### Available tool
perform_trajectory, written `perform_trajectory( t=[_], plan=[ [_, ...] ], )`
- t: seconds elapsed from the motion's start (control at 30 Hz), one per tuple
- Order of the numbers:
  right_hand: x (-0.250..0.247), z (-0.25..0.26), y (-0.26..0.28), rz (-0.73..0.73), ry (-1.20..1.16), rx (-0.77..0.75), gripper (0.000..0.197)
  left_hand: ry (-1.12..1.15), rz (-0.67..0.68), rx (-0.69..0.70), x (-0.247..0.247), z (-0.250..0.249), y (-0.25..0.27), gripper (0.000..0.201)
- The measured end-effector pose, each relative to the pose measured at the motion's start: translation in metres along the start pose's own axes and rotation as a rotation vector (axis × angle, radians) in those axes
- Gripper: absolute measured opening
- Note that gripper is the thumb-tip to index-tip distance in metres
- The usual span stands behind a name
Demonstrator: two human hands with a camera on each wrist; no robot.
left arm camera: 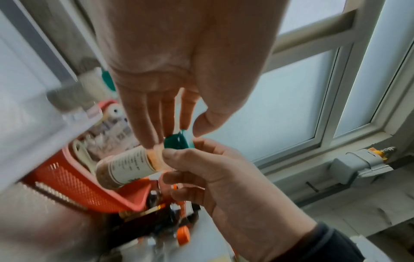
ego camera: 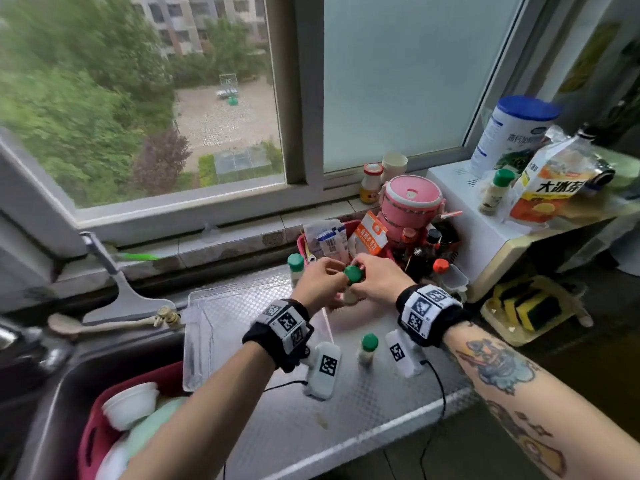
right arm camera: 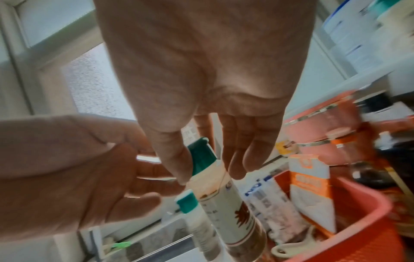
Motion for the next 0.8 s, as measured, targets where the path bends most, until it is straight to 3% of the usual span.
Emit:
perform_trajectory(
  t=[0.1, 0.23, 0.37, 0.63, 0.8],
  plan=[
    [0.020, 0.041, -0.006, 0.029, 0.001, -0.062, 0.029, -0.108, -0.135, 0.038, -0.040, 0.006, 0.009, 0.014],
    [0.045, 0.084, -0.017, 0.036, -0.031, -0.072, 0.047, -0.033, -0.238, -0.015, -0.082, 0.018, 0.021, 0.027],
    [0.065, 0.114, -0.032, 0.037, -0.015, -0.080, 0.036, 0.059, -0.296, -0.016, -0.114, 0.028, 0.026, 0.016],
    [0.091, 0.134, -0.056, 0.011, 0.047, -0.035, 0.038, 0.045, -0.325, -0.060, -0.135, 0.044, 0.011, 0.034],
    [0.100, 0.131, -0.069, 0.018, 0.068, 0.032, 0.040, 0.074, -0.238, -0.100, -0.132, 0.045, 0.001, 0.037]
  ],
)
Point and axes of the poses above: each hand's wrist, its own y-axis away from the middle knuckle, its own x-axis out of the palm, z = x × y, the point moved 1 cm from there along -y, towards the middle knuckle, and after that the axes turned 3 degrees about y, right-handed, at the moved point
